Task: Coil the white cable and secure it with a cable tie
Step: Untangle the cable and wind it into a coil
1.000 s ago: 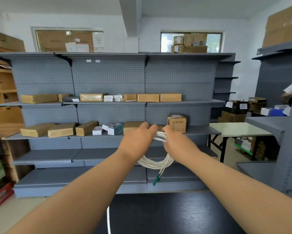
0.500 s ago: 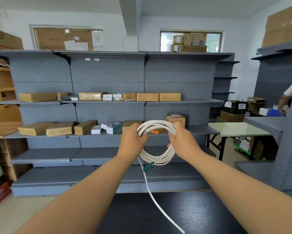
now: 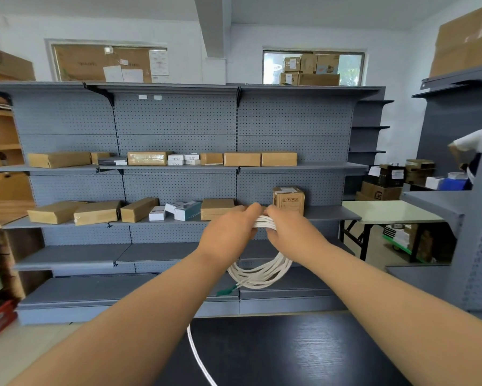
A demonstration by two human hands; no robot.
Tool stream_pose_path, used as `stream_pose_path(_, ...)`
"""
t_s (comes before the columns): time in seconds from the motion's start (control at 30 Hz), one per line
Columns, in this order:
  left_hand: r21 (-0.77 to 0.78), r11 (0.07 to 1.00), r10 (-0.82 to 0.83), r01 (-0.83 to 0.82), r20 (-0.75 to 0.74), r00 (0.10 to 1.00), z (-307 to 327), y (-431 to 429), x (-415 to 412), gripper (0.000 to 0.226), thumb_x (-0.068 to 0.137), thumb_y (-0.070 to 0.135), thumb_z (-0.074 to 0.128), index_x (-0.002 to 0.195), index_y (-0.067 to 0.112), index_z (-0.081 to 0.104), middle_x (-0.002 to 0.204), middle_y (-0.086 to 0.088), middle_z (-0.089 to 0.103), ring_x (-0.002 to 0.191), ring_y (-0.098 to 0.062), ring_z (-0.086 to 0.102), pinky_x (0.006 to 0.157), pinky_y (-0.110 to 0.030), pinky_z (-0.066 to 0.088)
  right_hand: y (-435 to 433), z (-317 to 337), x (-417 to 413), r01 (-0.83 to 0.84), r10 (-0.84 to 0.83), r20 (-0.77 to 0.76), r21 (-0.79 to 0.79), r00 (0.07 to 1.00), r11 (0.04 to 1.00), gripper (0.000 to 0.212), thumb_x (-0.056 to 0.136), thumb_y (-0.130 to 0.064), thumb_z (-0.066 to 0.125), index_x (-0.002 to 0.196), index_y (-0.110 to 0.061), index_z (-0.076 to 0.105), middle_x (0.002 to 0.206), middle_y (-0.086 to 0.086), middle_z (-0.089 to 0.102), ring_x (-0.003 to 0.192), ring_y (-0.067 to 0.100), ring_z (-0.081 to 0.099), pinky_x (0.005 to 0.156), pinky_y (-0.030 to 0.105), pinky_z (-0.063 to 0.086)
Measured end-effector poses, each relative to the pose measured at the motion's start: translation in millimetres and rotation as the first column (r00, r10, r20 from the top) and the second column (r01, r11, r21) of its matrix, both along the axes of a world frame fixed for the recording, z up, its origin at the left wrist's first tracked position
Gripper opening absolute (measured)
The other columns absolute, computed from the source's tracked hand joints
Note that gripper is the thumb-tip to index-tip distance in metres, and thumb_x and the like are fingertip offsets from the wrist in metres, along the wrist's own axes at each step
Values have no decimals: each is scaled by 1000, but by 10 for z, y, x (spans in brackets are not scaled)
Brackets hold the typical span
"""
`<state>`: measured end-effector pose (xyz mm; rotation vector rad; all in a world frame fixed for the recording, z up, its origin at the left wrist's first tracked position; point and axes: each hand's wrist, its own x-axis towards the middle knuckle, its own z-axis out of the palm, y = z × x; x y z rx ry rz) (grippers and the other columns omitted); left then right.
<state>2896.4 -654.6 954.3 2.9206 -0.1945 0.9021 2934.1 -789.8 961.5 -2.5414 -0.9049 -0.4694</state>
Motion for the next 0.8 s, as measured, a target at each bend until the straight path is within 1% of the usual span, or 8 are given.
stream_pose_path(0.07, -63, 998, -8, 10, 31, 999, -17, 11, 15, 17, 90, 18, 52, 104, 11, 45, 92, -9, 56, 77, -30, 54, 60, -38, 42, 10, 5, 12, 15, -15, 10, -43, 1000, 999, 20, 94, -10, 45, 112, -8, 52, 109, 13, 58, 98, 30, 56, 76, 37, 46)
stream_pose_path(0.17, -355, 935, -19, 29, 30, 999, -47, 45, 36, 15, 84, 15, 58, 97, 17, 53, 85, -5, 64, 78, -26, 59, 64, -39, 50, 15, -6, 33, 48, -48, 13, -21, 999, 999, 19, 94, -7, 43, 111, -7, 52, 108, 13, 58, 96, 29, 54, 69, 32, 38)
stream_pose_path(0.33, -599, 800, -103, 47, -60, 993, -84, 132, 60, 11, 82, 14, 62, 85, 20, 54, 66, 6, 56, 64, -15, 53, 57, -28, 41, -52, -46, 106, 132, -123, -61, 178, 991, 975, 9, 96, -10, 43, 98, -8, 52, 95, 12, 59, 84, 27, 59, 67, 36, 45)
stream_pose_path(0.4, -625, 778, -148, 64, -83, 985, -75, 159, 49, 10, 84, 16, 62, 87, 19, 53, 65, 7, 54, 60, -11, 50, 56, -26, 39, -86, -54, 123, 151, -117, -137, 269, 984, 951, 15, 97, -14, 43, 103, -7, 55, 97, 13, 60, 87, 30, 63, 70, 41, 50)
stream_pose_path(0.47, -566, 821, -159, 72, -105, 982, -58, 158, 37, 9, 87, 17, 59, 93, 15, 53, 67, 6, 54, 61, -12, 51, 56, -26, 40, -93, -69, 127, 160, -108, -178, 311, 978, 937, 19, 97, -15, 43, 108, -8, 56, 100, 14, 61, 89, 31, 65, 72, 44, 52)
stream_pose_path(0.57, -416, 908, -106, 53, -105, 989, -35, 154, 29, 15, 90, 18, 55, 102, 9, 52, 74, -4, 58, 69, -24, 55, 61, -33, 43, -96, -76, 116, 166, -111, -188, 308, 976, 937, 16, 95, -16, 46, 102, -9, 58, 99, 13, 64, 89, 30, 65, 74, 43, 53)
stream_pose_path(0.67, -307, 951, -49, 24, -74, 996, -6, 156, 20, 15, 90, 17, 53, 102, 9, 50, 84, -15, 63, 73, -31, 57, 64, -40, 47, -108, -63, 86, 137, -100, -163, 231, 982, 963, 13, 91, -14, 49, 101, -13, 58, 98, 9, 64, 88, 26, 61, 72, 35, 49)
stream_pose_path(0.8, -68, 997, 21, -22, -22, 1000, 39, 69, 2, 16, 90, 19, 49, 102, 9, 48, 91, -14, 62, 75, -31, 54, 60, -39, 41, -56, -50, 5, 55, -49, -59, 96, 997, 994, 19, 90, -17, 53, 109, -16, 54, 105, 7, 62, 93, 27, 58, 72, 34, 46)
